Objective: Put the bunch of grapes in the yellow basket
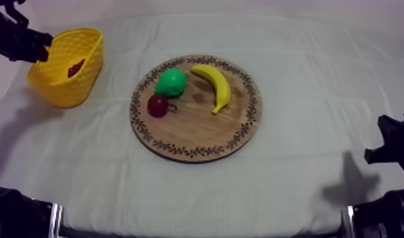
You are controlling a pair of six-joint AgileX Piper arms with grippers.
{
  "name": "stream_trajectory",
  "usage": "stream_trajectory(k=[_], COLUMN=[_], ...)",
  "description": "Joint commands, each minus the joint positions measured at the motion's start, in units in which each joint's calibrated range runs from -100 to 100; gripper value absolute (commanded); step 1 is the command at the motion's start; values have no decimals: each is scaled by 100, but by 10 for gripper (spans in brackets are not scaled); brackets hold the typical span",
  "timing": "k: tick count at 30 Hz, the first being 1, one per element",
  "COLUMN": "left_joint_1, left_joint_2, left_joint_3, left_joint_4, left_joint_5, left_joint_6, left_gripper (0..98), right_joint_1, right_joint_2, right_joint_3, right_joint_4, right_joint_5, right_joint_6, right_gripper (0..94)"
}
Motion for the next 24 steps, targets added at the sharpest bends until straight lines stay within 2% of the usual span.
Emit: stream_trajectory(k=[1,12,20,24], left_joint_1=[15,181,255,299], left_joint_2=[-694,-3097,-4721,-5405], left_joint_3=[677,2773,4421,4960], left_joint_4=[-3,-23,67,60], left_joint_5=[-310,-1869,-2842,-3023], left_joint_6=[-14,72,-23,-27], left_gripper=[212,22,2,1], right_joint_1=[2,2,2,2], right_joint_2=[0,0,0,0], right_joint_3=[-4,-4,-4,-4], right_joint_4=[3,3,3,3], right_joint_5=[0,0,0,0], right_joint_6=[1,1,-1,-3], right_gripper=[3,3,3,3])
